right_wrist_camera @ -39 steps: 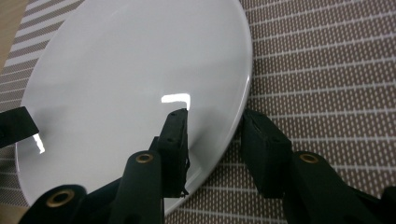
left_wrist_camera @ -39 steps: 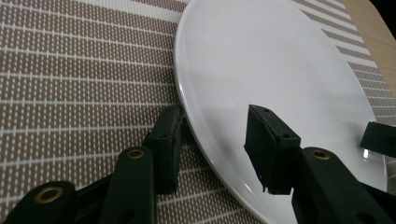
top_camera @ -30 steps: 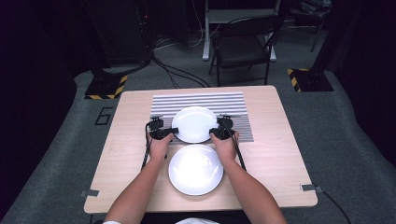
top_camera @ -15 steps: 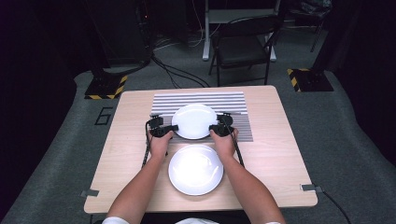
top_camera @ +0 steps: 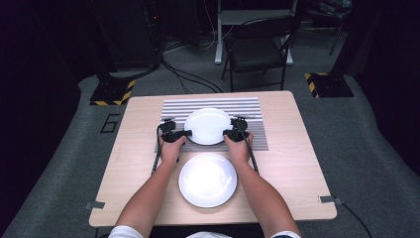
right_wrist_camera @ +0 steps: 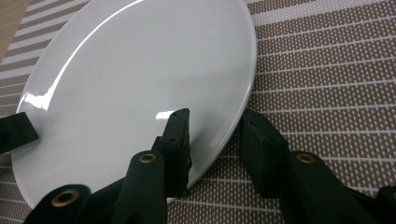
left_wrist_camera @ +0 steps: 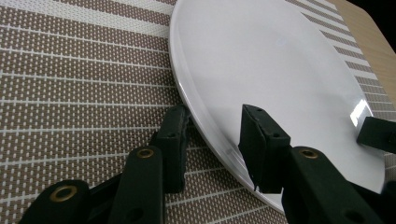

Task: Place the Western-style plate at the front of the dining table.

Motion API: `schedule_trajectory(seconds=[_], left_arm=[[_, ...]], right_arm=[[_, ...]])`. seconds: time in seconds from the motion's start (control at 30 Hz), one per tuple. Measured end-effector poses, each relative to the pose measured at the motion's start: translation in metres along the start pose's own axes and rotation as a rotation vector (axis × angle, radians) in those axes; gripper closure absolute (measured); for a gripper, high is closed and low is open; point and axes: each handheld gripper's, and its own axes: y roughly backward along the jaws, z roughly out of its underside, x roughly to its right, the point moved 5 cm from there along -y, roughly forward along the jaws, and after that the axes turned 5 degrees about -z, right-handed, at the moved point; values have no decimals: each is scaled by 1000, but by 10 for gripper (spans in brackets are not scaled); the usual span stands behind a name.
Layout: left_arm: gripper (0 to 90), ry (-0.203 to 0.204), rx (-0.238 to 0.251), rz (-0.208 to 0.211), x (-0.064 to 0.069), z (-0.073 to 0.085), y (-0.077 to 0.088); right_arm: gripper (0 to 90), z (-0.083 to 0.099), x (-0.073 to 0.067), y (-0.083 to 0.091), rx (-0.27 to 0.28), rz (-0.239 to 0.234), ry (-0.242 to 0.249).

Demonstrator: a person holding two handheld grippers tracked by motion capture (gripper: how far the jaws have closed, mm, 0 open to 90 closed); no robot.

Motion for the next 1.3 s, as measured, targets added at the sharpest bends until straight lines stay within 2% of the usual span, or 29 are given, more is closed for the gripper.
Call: schedule_trajectory(seconds=[0.1, 0.2, 0.3, 0.33, 0.47, 0.57, 0.6, 0.7, 0.77, 0.8, 0.9, 1.2, 1.3], left_arm=[[600, 2, 0, -4, 2, 1, 1], [584, 6, 9, 2, 0, 0, 7], [574, -6, 26, -10, -2, -4, 15], [572, 4, 32, -13, -2, -5, 17], [555, -12, 41, -27, -5, -6, 24], [542, -40, 39, -33, -8, -5, 27], [539, -33, 39, -31, -8, -4, 27], [527, -54, 27, -36, -11, 0, 30], [523, -52, 20, -38, -11, 1, 32], [520, -67, 17, -40, -11, 2, 35], [512, -98, 27, -31, -10, 4, 44], [494, -110, 52, -18, -15, 6, 68], [491, -114, 64, -22, -17, 4, 78]], right_arm=[[607, 2, 0, 1, -12, 9, -2], [602, 0, 0, 3, 5, 12, 7], [596, -2, 0, 10, 19, 10, 10], [596, -2, 0, 11, 21, 9, 15], [588, -2, -1, 17, 24, 16, 49], [578, -2, -3, 23, 34, -1, 74], [574, -2, -3, 26, 39, -6, 80], [568, -1, -5, 33, 58, -40, 80], [566, 1, -6, 36, 60, -50, 92], [566, 3, -6, 41, 57, -57, 111], [561, 5, -5, 49, 73, -70, 117], [557, 10, 1, 74, 89, -88, 127], [555, 13, 4, 85, 93, -92, 148]])
